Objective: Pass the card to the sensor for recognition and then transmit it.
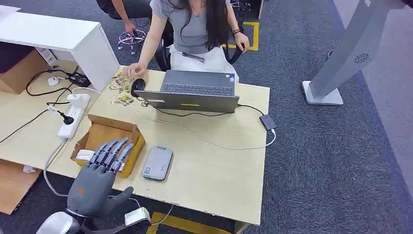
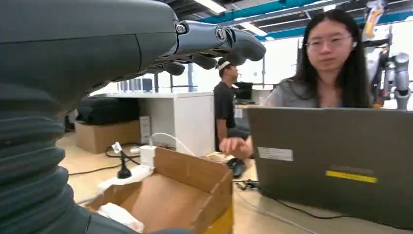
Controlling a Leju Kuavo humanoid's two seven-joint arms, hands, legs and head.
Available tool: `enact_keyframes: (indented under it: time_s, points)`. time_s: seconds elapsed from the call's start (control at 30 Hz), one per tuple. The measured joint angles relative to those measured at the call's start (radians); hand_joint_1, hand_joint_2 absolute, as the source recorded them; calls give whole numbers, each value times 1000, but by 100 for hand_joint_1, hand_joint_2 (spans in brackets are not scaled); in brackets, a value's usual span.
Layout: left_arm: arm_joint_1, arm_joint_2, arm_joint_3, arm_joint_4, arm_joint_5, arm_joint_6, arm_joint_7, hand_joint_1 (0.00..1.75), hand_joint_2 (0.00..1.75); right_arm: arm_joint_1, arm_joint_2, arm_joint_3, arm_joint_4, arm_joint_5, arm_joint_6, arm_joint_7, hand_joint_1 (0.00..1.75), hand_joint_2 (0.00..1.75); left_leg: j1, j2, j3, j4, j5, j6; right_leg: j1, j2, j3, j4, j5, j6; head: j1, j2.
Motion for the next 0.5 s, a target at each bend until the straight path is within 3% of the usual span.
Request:
enact_keyframes:
  time_s: [0.13,0.17,0.23,0.3,0.37,0.5]
  points:
    - [-2,-19,88,39,-41,-2,-10,0,175,1,0,0,-6,5,10,0,0,175,0,0,0,0,0,0,0,0,1,0,0,0,0,0]
    - [-1,-28,119,52,-69,-1,7,0,175,4,-4,4,-17,28,45,-24,0,175,0,0,-1,-1,0,0,0,0,3,0,0,0,0,0]
    - [28,-46,195,61,-83,18,-4,0,175,70,-114,74,-178,10,111,-41,0,175,-2,0,0,0,-1,1,-1,1,2,0,0,0,-1,0]
    - [45,-72,296,71,-77,29,-77,0,175,165,-213,195,-358,25,125,-13,0,175,-2,0,0,0,-2,2,-2,0,1,0,-2,2,-3,0]
    - [45,-100,374,85,-91,26,-119,0,175,216,-259,250,-462,52,138,-3,0,175,-3,-4,-1,0,-2,3,-3,-4,2,-1,-4,4,6,0]
    - [36,-144,478,110,-122,11,-138,0,175,244,-333,345,-565,56,113,-2,0,175,-3,-3,0,0,-4,2,-3,-2,2,-1,-4,4,3,0]
